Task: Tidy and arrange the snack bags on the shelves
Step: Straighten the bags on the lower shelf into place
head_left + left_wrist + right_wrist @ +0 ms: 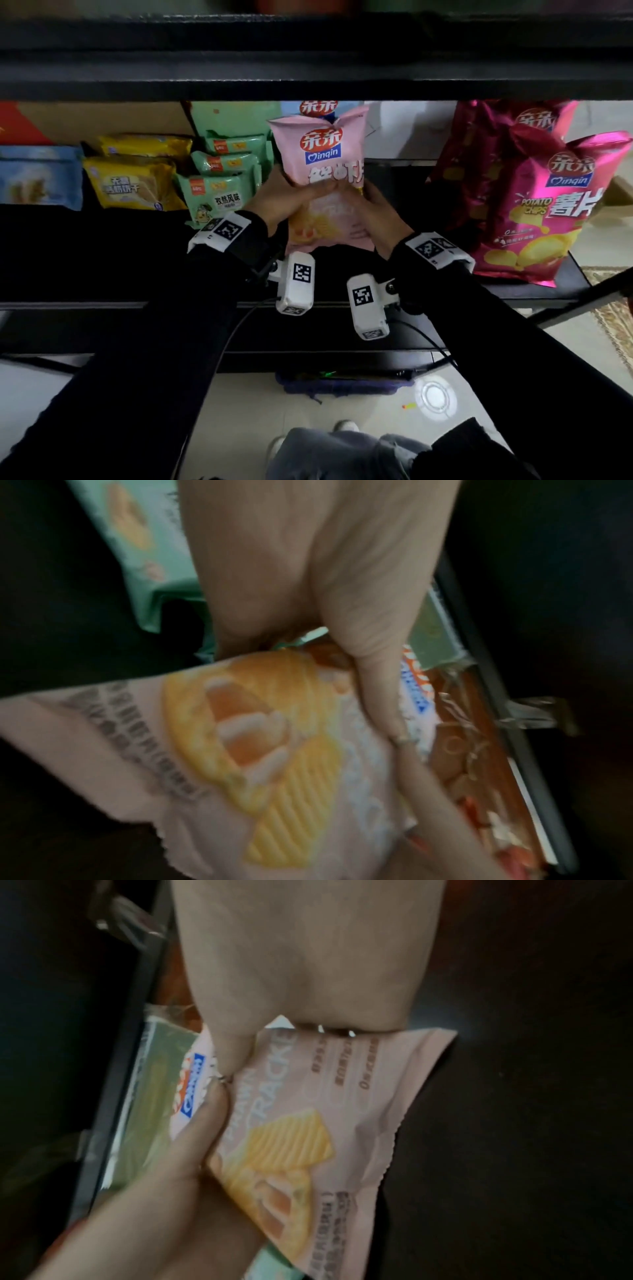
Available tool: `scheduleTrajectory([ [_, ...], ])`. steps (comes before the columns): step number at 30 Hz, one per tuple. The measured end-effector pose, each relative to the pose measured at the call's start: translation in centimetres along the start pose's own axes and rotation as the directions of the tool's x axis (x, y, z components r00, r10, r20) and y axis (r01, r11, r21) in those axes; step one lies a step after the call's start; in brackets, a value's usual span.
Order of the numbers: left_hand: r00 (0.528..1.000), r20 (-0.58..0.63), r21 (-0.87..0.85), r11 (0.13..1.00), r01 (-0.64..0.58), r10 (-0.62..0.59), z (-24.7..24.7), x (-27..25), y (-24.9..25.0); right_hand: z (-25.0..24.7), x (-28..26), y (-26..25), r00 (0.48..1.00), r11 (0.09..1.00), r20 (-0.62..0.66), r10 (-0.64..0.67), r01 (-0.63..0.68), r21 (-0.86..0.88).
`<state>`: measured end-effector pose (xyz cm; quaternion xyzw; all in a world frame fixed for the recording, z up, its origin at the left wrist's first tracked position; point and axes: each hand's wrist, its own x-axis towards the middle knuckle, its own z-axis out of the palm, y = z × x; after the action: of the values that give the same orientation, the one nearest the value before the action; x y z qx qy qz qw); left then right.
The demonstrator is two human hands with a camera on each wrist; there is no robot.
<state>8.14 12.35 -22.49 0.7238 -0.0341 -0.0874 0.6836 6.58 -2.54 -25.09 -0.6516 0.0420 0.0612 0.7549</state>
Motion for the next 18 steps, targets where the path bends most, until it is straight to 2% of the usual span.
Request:
scheduleTrajectory([
  [4, 0.991, 0.13, 0.025, 1.0, 0.009, -0.012, -0.3, 0.1, -0.8, -0.2, 0.3, 0.5, 1.0, 0.996, 0.028, -0.009, 0.007, 0.086],
  [8, 0.972, 0.236, 0.072, 0.997, -0.038, 0.02, 0.8, 0.3, -1.8, -1.5, 0.2, 0.4, 0.999, 0.999, -0.048, -0.009, 0.012, 0.053],
  [10, 0.97, 0.238, 0.083, 0.994, -0.075, 0.053, 1.8, 0.5, -1.7, -2.3, 0.2, 0.2, 0.996, 0.998, -0.089, -0.014, 0.019, 0.06],
  [12, 0.971, 0.229, 0.098, 0.99, -0.101, 0.076, 2.7, 0.8, -1.5, -3.0, 0.2, -0.1, 0.993, 0.985, -0.116, 0.024, -0.003, 0.173],
  [15, 0.981, 0.185, 0.122, 0.989, -0.083, 0.059, 3.5, 0.9, -1.2, -3.8, 0.0, -0.3, 0.987, 0.939, -0.088, 0.132, -0.096, 0.33],
  [18, 0.988, 0.151, 0.119, 0.992, -0.038, 0.02, 4.0, 1.1, -1.2, -4.2, -0.3, -0.3, 0.982, 0.927, -0.086, 0.166, -0.125, 0.354],
])
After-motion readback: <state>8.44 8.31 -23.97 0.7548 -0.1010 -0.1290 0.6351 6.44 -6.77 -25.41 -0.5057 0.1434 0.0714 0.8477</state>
